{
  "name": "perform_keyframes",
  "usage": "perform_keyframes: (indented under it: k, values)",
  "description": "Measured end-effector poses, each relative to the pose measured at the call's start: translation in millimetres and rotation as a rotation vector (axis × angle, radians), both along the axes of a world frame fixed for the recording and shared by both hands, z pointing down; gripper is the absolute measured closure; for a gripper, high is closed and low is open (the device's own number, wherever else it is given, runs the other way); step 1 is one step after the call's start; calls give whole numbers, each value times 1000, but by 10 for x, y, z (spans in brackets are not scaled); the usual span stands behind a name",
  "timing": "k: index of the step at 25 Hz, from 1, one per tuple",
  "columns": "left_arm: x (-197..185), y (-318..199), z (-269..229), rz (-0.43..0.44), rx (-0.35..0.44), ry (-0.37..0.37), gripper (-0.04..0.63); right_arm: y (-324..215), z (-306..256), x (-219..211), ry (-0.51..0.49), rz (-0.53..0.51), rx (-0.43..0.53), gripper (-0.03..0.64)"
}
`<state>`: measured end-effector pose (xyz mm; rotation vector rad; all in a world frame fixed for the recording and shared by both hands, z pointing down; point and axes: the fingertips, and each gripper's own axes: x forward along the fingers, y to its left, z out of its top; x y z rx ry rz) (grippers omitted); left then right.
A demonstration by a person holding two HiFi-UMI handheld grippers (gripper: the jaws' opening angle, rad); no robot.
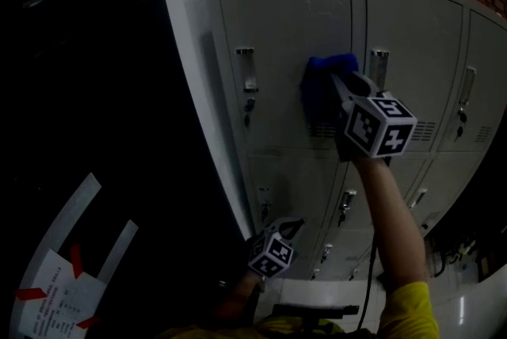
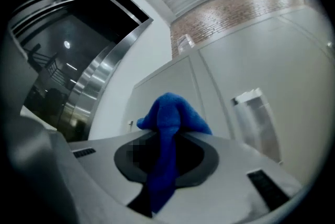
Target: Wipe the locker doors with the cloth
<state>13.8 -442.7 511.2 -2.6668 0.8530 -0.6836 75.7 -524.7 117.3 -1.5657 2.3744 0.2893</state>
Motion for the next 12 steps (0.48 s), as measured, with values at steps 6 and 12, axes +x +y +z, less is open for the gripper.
perform_keyframes:
  k: [6, 12]
  values:
    - [-202, 35, -53, -54, -11, 5, 590, -447, 658, -1193, 89, -171, -137, 549]
    - [-356, 32, 0, -86, -24, 6, 591, -407, 717, -1053, 101, -166, -120, 551]
